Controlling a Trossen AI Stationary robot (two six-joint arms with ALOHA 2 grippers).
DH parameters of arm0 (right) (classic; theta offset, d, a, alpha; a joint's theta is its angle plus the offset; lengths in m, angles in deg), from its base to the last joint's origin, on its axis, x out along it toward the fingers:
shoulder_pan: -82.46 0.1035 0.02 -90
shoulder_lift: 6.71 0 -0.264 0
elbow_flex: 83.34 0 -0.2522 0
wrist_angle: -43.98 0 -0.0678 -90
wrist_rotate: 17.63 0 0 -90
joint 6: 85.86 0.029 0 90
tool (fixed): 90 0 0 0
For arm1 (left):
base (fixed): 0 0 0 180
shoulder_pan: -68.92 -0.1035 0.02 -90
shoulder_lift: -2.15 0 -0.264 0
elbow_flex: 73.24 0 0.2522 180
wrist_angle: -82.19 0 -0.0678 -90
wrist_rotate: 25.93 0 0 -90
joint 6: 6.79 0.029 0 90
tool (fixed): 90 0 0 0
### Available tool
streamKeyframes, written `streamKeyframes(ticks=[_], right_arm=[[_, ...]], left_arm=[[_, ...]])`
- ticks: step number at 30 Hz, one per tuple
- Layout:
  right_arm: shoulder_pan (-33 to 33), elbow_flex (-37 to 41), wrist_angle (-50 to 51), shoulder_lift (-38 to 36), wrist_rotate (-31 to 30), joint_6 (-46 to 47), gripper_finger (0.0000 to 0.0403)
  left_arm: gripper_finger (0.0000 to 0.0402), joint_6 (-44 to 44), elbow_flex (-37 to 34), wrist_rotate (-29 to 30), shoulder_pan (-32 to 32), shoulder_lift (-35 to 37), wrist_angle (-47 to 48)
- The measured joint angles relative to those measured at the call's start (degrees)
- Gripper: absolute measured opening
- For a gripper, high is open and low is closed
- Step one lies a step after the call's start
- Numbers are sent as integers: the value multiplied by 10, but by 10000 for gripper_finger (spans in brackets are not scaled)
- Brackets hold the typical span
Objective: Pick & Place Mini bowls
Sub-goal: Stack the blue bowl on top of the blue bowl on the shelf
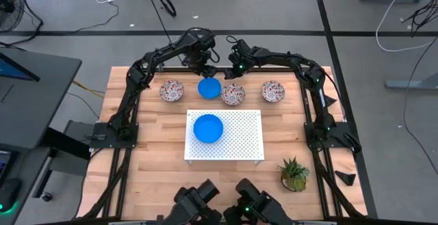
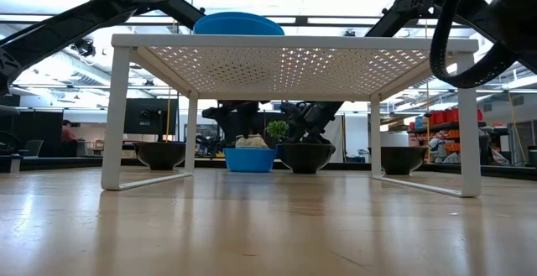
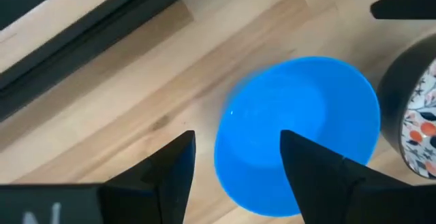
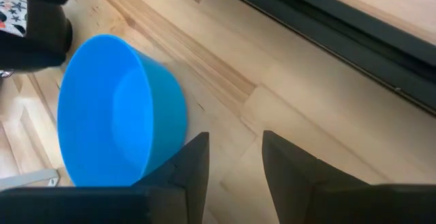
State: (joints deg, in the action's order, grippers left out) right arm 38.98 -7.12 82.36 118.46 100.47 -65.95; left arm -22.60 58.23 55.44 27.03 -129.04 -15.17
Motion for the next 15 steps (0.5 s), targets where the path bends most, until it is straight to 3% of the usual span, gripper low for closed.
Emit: streamKeyframes(ticks=[15], right_arm=[[0,0,4,0,0,-14,139]], left_arm=[[210,24,0,-7,-9,0,55]])
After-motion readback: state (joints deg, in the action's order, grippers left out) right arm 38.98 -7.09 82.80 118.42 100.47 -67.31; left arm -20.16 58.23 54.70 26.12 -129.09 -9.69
